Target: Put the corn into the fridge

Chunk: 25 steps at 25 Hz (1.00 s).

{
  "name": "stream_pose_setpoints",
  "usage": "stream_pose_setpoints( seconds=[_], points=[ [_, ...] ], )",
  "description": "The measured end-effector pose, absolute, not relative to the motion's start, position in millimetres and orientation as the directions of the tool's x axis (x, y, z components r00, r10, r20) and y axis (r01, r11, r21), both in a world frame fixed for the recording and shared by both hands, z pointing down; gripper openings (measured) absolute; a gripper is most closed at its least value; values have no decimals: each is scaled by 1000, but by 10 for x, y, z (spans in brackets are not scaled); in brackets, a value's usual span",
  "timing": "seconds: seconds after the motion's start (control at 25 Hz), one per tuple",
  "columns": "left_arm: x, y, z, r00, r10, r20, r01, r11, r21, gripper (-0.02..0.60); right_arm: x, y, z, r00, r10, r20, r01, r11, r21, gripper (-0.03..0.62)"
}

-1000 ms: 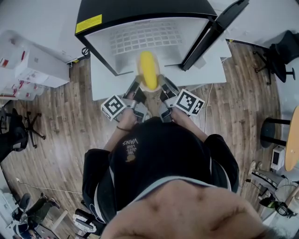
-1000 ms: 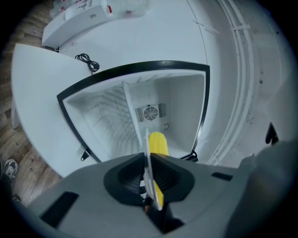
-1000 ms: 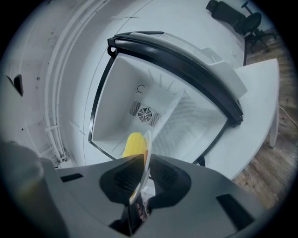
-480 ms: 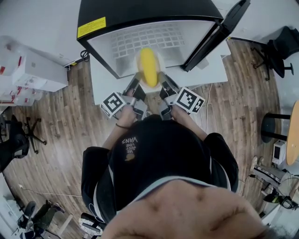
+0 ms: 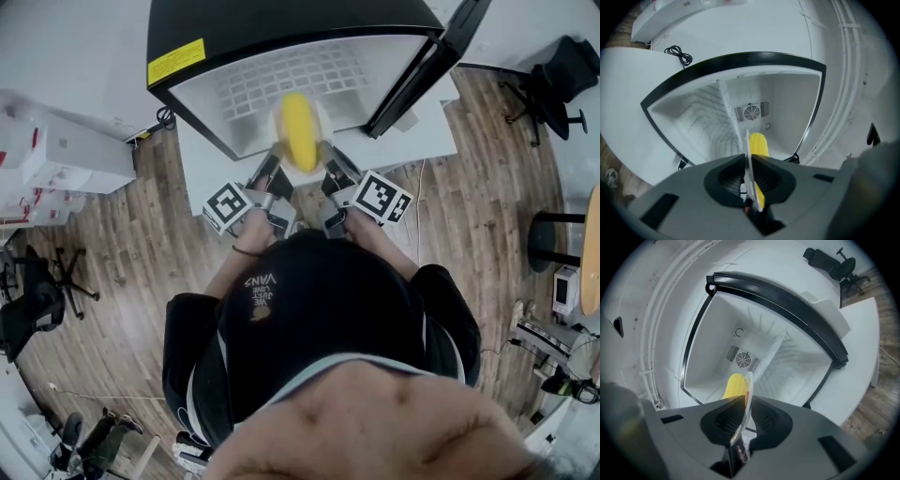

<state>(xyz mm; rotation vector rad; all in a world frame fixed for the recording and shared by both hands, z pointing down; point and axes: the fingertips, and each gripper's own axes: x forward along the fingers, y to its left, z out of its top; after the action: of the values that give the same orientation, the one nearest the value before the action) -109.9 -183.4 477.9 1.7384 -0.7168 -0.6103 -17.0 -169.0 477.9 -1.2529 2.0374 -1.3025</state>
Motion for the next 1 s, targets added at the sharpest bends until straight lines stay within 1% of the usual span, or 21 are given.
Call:
stream_pose_setpoints(
  seconds=[0.32, 0.52, 0.8, 1.0],
  points=[
    [-1053, -1935, 4749, 676, -736, -41, -171, -211, 962, 43, -117, -1801, 4745, -518, -849, 108, -458, 169, -873, 37],
    [-1010, -1997, 4754, 660, -751, -15, -192, -188, 963, 43, -56, -1886, 4722, -530, -841, 110, -454, 173, -874, 37],
    [-906, -2138, 4708, 646, -762, -41, -172, -198, 965, 43, 26, -2042, 4721, -550, -827, 116, -449, 176, -876, 37],
    [-899, -2240, 4749, 631, -775, -21, -188, -179, 966, 43, 50, -2166, 4735, -562, -818, 121, -448, 178, -876, 37]
  ],
)
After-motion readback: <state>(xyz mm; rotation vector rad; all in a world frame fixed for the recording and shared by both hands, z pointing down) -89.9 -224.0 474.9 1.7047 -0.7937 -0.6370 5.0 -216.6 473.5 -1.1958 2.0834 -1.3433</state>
